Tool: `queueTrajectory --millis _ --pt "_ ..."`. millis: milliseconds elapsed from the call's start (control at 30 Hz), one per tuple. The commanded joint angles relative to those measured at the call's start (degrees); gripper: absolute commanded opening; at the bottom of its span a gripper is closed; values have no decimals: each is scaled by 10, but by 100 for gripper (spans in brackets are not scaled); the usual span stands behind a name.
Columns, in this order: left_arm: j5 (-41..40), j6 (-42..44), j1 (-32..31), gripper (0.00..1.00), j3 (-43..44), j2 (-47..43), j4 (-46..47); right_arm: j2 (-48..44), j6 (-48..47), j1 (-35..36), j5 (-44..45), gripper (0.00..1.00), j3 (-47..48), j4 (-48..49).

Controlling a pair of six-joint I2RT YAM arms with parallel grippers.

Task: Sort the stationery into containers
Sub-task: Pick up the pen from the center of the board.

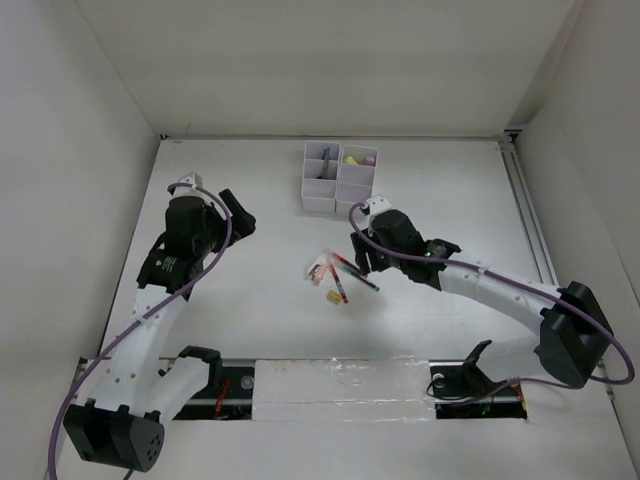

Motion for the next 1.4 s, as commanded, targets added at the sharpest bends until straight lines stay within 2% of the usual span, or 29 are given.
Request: queueTrajectory --millis 0,100,200,500,600,833,1367 --pt "39 39 0 100 18 1 4 -3 -13 -42 -36 65 14 9" --pt "47 46 0 100 12 -6 4 2 -33 -64 -77 56 14 28" --pt "47 46 0 100 6 -20 10 37 -58 -70 -85 47 53 11" --pt "41 46 -12 100 6 -32 11 161 -103 -80 -118 49 102 9" --pt "41 46 -12 100 6 -32 11 195 -110 -80 -124 43 119 14" --pt "46 46 -12 100 1 -32 11 250 -121 -75 -143 40 143 26" --pt "57 46 -12 100 1 -32 16 250 -111 -51 -115 42 101 26"
